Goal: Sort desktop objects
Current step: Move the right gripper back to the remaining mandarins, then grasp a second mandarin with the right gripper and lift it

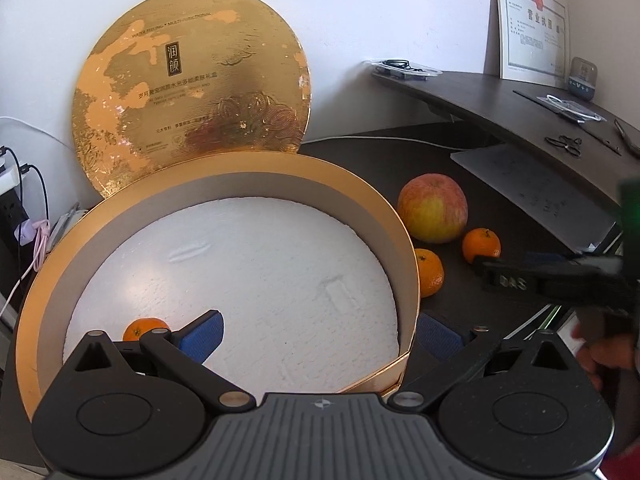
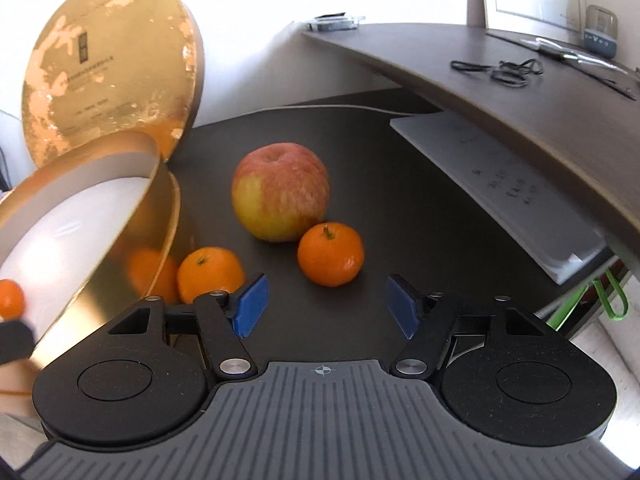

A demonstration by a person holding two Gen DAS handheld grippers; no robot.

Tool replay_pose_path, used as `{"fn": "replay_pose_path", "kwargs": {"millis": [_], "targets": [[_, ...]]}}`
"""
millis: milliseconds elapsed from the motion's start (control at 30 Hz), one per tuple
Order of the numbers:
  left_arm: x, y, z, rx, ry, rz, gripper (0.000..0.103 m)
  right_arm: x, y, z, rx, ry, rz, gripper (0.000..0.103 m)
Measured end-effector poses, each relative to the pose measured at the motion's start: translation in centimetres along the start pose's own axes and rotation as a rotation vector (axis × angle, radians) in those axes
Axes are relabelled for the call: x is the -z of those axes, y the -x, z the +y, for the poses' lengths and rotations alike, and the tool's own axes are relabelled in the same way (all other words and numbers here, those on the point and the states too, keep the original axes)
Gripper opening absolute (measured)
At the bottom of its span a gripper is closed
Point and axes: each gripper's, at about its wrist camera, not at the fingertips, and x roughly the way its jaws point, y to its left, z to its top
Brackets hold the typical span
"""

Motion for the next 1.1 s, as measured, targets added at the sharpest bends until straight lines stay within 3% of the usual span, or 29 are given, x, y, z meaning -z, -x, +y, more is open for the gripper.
{"fn": "replay_pose_path", "kwargs": {"millis": [267, 300, 333, 433, 600, 733, 900, 1100], "targets": [[0.0, -0.3, 0.3, -0.007, 0.011, 0.012, 0.103, -0.9, -3.8, -0.1, 0.015, 0.001, 0.054, 0.061], [0.0, -0.3, 0.3, -0.007, 0.011, 0.013, 0.103, -0.9, -4.0, -0.1, 0.013, 0.002, 0.055, 0.059], [0.0, -0.2, 0.3, -0.007, 0.011, 0.013, 0.103, -0.9, -4.0, 0.0, 0.013, 0.008, 0.052, 0.046], [-0.1, 0.1, 0.4, 0.0, 0.015, 0.01, 0.103, -1.0, -3.7, 0.0, 0.009, 0.005, 0.056, 0.045], [0.2, 1.4, 1.2, 0.012, 0.033, -0.008, 0.103, -1.2, -0.5, 0.2, 0.003, -0.015, 0.02, 0.045], [0.4, 3.1, 2.7, 0.018, 0.08, -0.03, 0.102, -2.6, 4.3, 1.4, -0.007, -0.003, -0.103, 0.045], [1.0, 6.1, 6.0, -0.025, 0.152, -0.092, 0.103, -4.4, 9.5, 5.1, -0.09, 0.069, -0.228, 0.045], [3.2, 7.4, 10.5, -0.116, 0.26, -0.058, 0.102, -3.5, 9.3, 11.5, -0.216, 0.193, -0.162, 0.045]]}}
